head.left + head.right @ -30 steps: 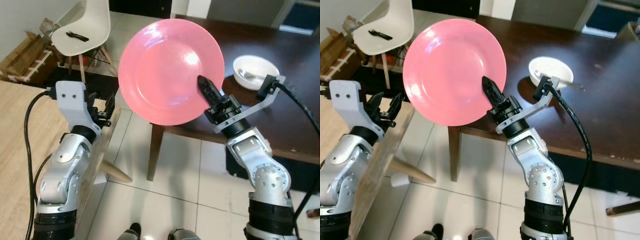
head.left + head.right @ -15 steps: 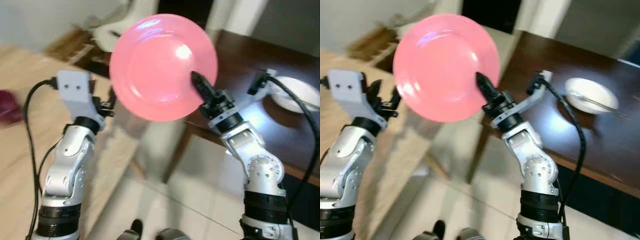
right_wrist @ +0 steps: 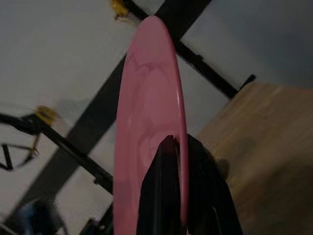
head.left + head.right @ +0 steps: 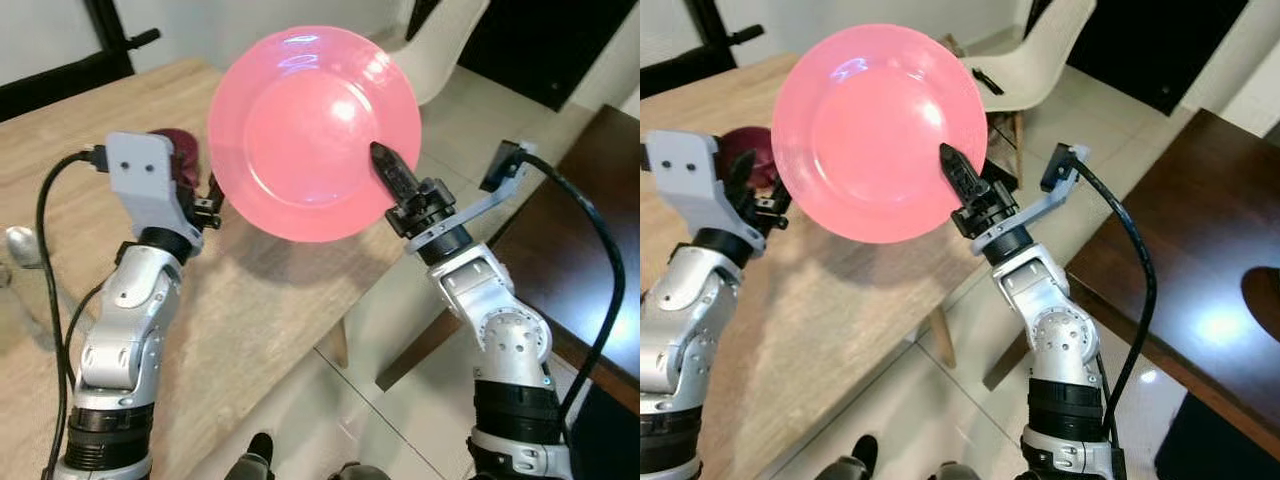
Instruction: Setting the table
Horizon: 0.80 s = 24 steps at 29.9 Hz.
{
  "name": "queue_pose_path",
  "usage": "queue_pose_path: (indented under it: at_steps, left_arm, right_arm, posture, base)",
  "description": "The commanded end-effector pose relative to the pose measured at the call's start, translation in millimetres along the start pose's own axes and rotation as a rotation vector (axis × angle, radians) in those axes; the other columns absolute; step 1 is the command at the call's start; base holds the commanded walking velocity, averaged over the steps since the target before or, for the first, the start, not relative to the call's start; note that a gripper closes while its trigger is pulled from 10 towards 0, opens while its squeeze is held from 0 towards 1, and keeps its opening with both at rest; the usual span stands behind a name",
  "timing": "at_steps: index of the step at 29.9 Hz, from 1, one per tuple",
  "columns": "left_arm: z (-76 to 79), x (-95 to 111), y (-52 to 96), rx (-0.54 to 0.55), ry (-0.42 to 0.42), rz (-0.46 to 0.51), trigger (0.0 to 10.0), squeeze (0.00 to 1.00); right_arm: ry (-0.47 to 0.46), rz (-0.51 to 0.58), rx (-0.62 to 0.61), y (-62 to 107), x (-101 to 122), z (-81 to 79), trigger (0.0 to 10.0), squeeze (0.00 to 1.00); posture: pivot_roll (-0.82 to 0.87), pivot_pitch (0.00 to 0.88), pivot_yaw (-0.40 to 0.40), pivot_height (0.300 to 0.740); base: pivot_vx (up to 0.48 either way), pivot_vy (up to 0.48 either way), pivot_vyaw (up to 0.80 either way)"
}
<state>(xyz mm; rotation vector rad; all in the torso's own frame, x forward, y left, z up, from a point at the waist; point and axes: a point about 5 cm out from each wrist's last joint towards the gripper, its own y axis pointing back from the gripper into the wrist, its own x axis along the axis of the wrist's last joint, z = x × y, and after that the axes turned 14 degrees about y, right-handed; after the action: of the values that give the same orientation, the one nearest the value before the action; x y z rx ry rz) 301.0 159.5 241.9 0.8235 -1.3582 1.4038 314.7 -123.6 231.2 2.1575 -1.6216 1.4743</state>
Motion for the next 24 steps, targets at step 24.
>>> queue_pose_path:
  at_steps: [24]
  left_arm:
    - [-1.7,2.8,-8.4,-0.045,-0.012,-0.053,10.0,0.0]
  right_arm:
    - [0.071,-0.186,-0.152,29.4,-21.5,28.0,10.0,0.0]
  posture:
    - [-0.15,0.086,0.028,0.74]
  base:
    - [0.0,0.0,0.61]
